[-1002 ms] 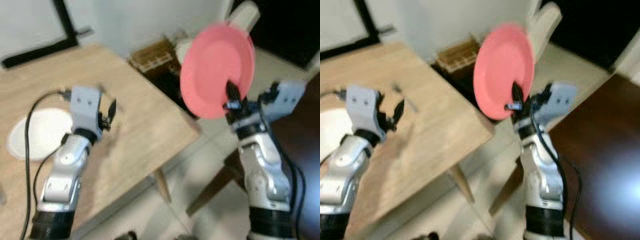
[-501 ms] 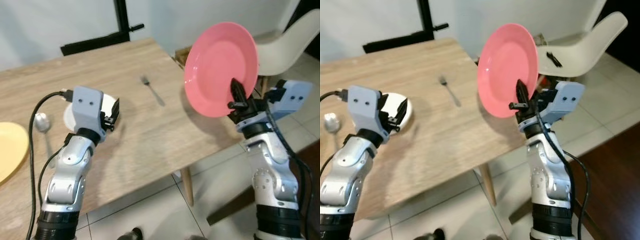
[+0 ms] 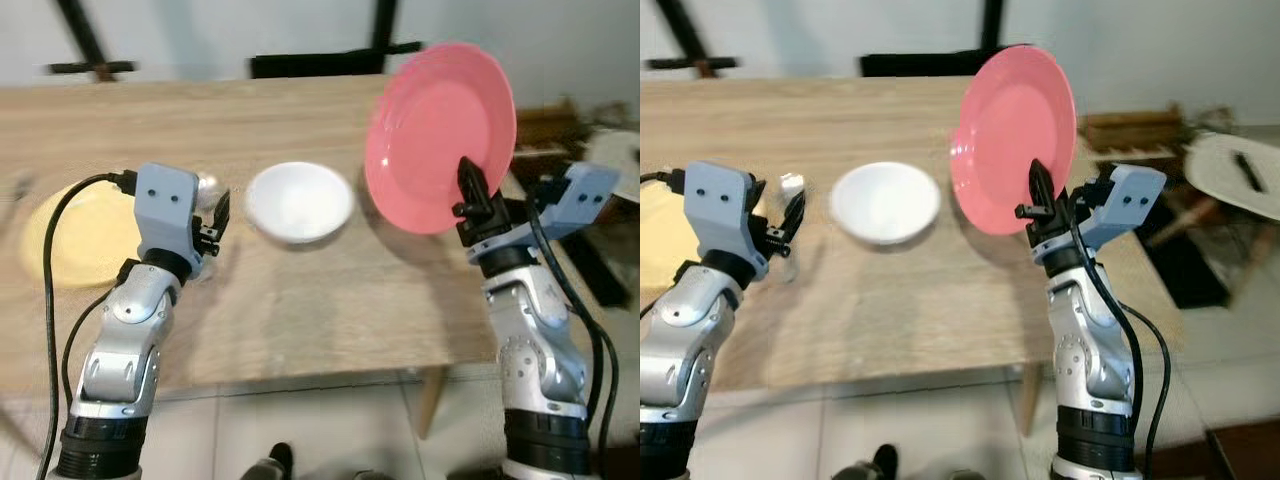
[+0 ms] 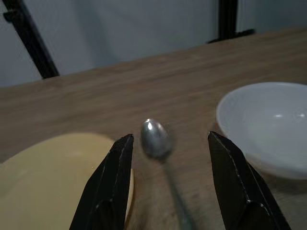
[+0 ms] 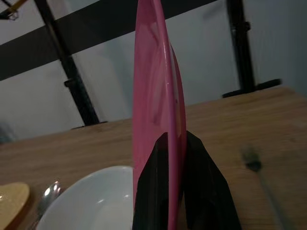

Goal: Setting the table

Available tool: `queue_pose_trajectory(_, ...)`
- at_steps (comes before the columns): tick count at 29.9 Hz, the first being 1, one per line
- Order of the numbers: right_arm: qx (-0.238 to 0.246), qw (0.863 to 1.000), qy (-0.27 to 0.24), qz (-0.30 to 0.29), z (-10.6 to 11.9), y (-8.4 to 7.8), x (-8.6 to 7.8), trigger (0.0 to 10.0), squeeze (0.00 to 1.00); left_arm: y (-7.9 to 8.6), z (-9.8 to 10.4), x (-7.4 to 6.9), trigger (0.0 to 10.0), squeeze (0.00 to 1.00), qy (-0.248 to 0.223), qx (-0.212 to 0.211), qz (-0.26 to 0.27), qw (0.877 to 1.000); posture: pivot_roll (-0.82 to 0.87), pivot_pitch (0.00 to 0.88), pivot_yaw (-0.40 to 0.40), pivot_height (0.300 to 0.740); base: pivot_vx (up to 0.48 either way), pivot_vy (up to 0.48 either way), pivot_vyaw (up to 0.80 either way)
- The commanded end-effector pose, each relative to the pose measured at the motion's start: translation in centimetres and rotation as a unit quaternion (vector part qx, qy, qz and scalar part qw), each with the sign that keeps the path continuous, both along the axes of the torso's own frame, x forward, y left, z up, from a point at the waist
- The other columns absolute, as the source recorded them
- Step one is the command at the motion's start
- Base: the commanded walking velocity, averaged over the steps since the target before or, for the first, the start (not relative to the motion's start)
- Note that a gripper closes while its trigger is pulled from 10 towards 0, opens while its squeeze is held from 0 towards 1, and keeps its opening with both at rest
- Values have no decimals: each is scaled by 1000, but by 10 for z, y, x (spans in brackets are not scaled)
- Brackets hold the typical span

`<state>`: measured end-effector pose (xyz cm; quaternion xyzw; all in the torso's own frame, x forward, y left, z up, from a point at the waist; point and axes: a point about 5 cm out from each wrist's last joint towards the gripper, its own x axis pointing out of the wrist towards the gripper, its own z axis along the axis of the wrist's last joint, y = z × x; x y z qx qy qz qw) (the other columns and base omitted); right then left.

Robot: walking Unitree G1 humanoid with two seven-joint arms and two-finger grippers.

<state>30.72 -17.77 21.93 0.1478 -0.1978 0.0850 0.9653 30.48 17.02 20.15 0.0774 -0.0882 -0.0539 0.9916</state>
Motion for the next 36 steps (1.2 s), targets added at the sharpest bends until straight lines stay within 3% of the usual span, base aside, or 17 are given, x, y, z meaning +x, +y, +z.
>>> queue_pose_trajectory(1, 10, 1000, 9, -10, -3, -4, 1, 10000, 0, -1, -5, 1, 10000, 0, 16, 3, 1, 1000, -67, 32, 48, 740, 0, 0, 0)
queue_pose_trajectory(5, 33, 999, 26, -32, -6, -11, 5, 10000, 0, -4, -3, 3, 10000, 0, 19, 0, -6, 1000, -67, 33, 49, 740, 0, 0, 0)
queue_pose_trajectory(10, 124, 987, 39, -92, -7, -37, 8, 10000, 0, -3, 3, 5, 10000, 0, 20, -13, -23, 999, -64, 33, 49, 740, 0, 0, 0)
queue_pose_trajectory(14, 172, 982, 38, -71, -6, -45, 4, 10000, 0, -3, 7, 5, 10000, 0, 25, -18, -53, 998, -66, 37, 48, 740, 0, 0, 0)
queue_pose_trajectory(16, 206, 977, 42, -26, -6, -45, 1, 10000, 0, -4, 10, 3, 10000, 0, 33, -13, -93, 995, -66, 37, 48, 740, 0, 0, 0)
queue_pose_trajectory(18, 236, 969, 65, 43, -11, -40, -6, 10000, 0, -5, 15, -2, 10000, 0, 40, 18, -158, 986, -66, 37, 48, 740, 0, 0, 0)
queue_pose_trajectory(19, 236, 969, 65, 43, -11, -40, -6, 10000, 0, -5, 15, -2, 10000, 0, 40, 18, -158, 986, -66, 37, 48, 740, 0, 0, 0)
queue_pose_trajectory(21, 222, 965, 120, 76, -30, -33, -12, 10000, 0, -5, 23, -10, 10000, 0, 45, 55, -238, 969, -70, 41, 40, 740, 0, 0, 0)
queue_pose_trajectory(22, 222, 965, 120, 76, -30, -33, -12, 10000, 0, -5, 23, -10, 10000, 0, 45, 55, -238, 969, -70, 41, 40, 740, 0, 0, 0)
queue_pose_trajectory(24, 222, 958, 163, 78, -46, -29, -14, 10000, 0, -6, 28, -17, 10000, 0, 51, 72, -288, 954, -62, 46, 35, 740, 0, 0, 0)
queue_pose_trajectory(27, 224, 954, 184, 77, -54, -28, -15, 10000, 0, -7, 31, -20, 10000, 0, 54, 76, -310, 946, -62, 46, 35, 740, 0, 0, 0)
queue_pose_trajectory(29, 220, 953, 204, 45, -67, -34, -16, 10000, 0, -8, 39, -27, 10000, 0, 53, 81, -355, 930, -61, 49, 37, 740, 0, 0, 0)
queue_pose_trajectory(32, 224, 952, 207, 38, -68, -37, -18, 10000, 0, -7, 43, -29, 10000, 0, 52, 81, -368, 925, -63, 50, 38, 740, 0, 0, 0)
queue_pose_trajectory(36, 263, 948, 174, 46, -58, -50, -34, 10000, 0, -5, 50, -30, 10000, 0, 50, 82, -379, 920, -72, 55, 43, 740, 0, 0, 0)
